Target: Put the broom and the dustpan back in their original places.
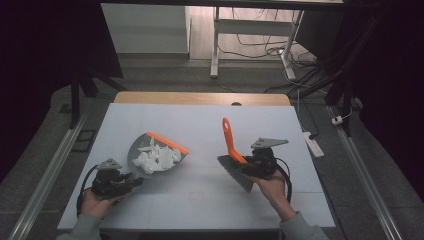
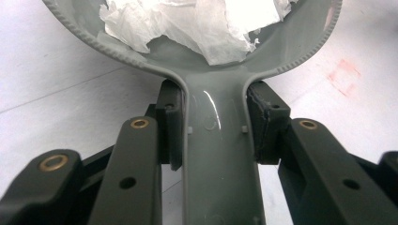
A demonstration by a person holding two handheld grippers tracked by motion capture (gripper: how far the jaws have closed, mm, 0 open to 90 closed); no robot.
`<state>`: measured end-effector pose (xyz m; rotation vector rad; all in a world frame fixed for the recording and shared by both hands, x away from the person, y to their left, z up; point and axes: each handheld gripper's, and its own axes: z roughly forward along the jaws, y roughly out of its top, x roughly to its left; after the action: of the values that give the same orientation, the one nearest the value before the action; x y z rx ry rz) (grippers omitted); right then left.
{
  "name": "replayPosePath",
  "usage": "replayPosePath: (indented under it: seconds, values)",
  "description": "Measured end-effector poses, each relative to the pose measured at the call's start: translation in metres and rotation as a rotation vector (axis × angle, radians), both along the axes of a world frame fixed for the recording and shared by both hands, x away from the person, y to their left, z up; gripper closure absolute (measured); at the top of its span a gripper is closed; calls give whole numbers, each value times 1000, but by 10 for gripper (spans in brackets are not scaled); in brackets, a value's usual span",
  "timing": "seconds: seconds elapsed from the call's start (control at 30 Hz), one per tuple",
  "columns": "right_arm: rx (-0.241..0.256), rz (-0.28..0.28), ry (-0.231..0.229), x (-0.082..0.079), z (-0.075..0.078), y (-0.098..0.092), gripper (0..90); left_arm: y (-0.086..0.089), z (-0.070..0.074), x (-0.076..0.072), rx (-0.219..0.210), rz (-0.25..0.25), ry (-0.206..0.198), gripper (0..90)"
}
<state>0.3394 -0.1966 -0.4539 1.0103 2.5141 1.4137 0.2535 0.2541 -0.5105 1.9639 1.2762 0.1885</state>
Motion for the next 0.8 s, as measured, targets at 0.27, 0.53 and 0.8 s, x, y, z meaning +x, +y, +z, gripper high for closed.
replayPosePath:
  seconds: [0.27,0.53,0.8]
  values:
    - [4,10,89,-7,-9,-24,702,-4,-4,0,6,116,31,618]
    - [-4,26,189,-2,-21,-34,702,-13,-9,5,31,241,58,617]
    - [-55,-8,239,10,-36,-36,702,-20,-16,16,58,322,74,617]
